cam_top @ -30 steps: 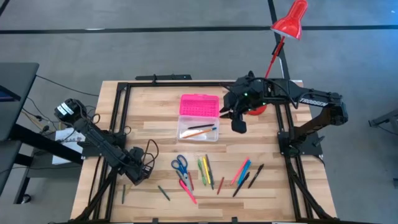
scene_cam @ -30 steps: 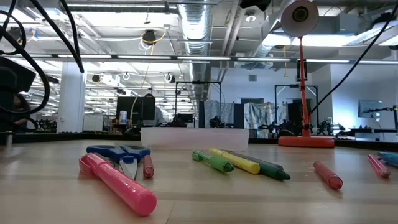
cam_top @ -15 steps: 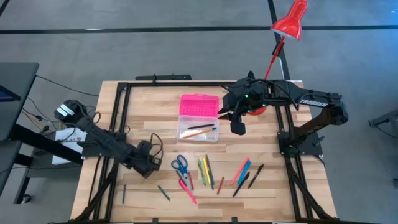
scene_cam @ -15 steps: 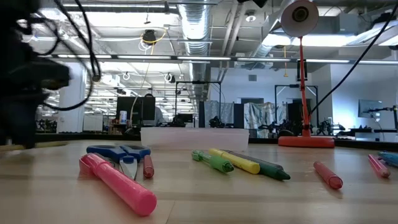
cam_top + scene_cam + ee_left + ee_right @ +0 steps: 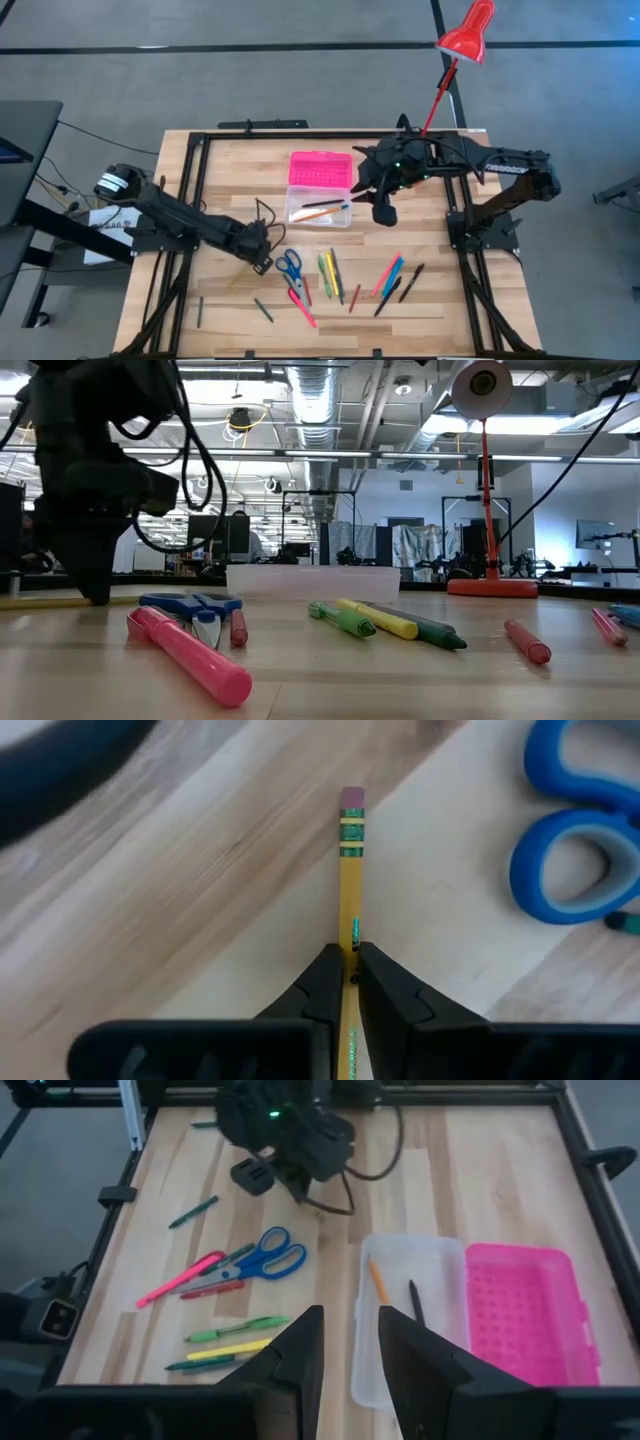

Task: Pick & place school supplies into a supply box
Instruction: Put the yellow pencil into the pink supply box

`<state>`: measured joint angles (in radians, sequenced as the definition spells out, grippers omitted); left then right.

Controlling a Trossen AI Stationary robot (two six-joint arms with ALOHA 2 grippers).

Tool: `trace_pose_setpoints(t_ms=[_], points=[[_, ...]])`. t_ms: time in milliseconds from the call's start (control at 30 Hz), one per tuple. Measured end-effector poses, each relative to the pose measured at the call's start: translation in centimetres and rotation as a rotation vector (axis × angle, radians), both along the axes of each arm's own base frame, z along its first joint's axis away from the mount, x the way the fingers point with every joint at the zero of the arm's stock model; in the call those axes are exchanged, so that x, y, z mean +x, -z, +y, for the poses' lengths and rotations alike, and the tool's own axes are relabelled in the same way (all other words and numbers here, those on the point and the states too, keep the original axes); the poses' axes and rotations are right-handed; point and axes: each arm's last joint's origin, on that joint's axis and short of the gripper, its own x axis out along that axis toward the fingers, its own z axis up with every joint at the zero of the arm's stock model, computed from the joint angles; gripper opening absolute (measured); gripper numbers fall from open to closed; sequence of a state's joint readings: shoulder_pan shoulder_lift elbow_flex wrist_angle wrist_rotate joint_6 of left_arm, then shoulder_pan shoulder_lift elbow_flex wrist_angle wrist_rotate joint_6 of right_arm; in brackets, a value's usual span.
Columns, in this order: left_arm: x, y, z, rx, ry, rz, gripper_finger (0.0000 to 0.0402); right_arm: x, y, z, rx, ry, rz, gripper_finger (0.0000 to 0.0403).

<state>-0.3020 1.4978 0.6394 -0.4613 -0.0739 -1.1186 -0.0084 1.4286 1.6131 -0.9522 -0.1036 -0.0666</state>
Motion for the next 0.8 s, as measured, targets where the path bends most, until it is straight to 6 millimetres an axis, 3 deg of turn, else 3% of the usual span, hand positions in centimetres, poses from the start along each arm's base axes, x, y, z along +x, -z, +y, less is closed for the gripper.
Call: trace_pose_setpoints(t_ms=[333, 600, 800], points=[[1.2, -0.7, 1.3, 0.017, 0.233, 0.006, 0.0016, -0.1, 0.1, 1.2, 0.007, 0.006, 0.017, 0.0092], [1.1, -1.0, 1.3, 0.019, 0.278, 0.003, 0.0006, -0.3, 0.2, 2.5, -0.048, 0.006, 0.028, 0.0092], [2.2, -2.5, 1.4, 0.064, 0.326, -0.017, 0.0003, -0.5, 0.4, 3.1, -0.053, -0.013, 0.051, 0.0092]])
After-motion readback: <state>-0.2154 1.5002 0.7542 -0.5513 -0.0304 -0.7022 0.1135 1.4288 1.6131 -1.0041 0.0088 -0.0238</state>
